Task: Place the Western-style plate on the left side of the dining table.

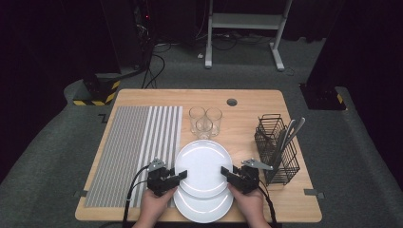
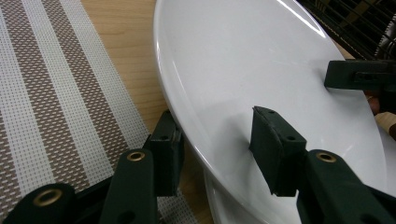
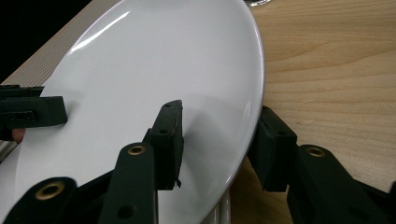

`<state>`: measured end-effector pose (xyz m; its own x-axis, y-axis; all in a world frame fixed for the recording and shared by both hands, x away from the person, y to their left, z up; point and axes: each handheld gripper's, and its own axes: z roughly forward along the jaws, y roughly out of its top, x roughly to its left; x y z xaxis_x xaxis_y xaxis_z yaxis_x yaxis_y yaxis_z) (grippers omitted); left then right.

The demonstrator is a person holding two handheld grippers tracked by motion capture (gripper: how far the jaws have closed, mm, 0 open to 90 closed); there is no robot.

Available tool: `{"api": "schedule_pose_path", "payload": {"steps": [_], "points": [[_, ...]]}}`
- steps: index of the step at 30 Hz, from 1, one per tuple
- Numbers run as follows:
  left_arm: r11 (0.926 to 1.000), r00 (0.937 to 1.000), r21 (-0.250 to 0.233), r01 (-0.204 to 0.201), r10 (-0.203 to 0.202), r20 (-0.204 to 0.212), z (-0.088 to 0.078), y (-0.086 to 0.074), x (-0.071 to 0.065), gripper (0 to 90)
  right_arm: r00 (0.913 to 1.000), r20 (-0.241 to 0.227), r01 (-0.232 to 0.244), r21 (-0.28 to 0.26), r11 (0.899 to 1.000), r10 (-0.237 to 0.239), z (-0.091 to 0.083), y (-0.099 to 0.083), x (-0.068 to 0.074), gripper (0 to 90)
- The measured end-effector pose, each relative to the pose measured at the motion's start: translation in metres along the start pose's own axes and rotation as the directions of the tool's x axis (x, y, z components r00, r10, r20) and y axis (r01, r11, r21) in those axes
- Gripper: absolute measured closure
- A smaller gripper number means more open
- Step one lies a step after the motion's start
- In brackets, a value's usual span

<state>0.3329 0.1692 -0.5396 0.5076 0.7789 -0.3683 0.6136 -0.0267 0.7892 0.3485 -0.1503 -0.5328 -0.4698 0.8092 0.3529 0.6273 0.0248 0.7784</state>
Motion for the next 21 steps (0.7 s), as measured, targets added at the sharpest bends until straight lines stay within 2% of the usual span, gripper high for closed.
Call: {"api": "schedule_pose_path", "payload": {"steps": [8, 21], "points": [[1.0, 1.0, -0.002, -0.002, 0.002, 0.003, -0.0004, -0.0002, -0.0001, 55.1, 0.9997, 0.021, 0.012, -0.023, 1.0, -0.011, -0.0017, -0.0016, 0.0021, 59.3], [0.9989, 0.9997, -0.04, -0.023, 0.023, -0.005, -0.0035, -0.0017, -0.003, 57.0, 0.9991, 0.024, 0.037, -0.071, 0.997, -0.035, -0.0058, -0.0037, 0.0044, 61.2]]}}
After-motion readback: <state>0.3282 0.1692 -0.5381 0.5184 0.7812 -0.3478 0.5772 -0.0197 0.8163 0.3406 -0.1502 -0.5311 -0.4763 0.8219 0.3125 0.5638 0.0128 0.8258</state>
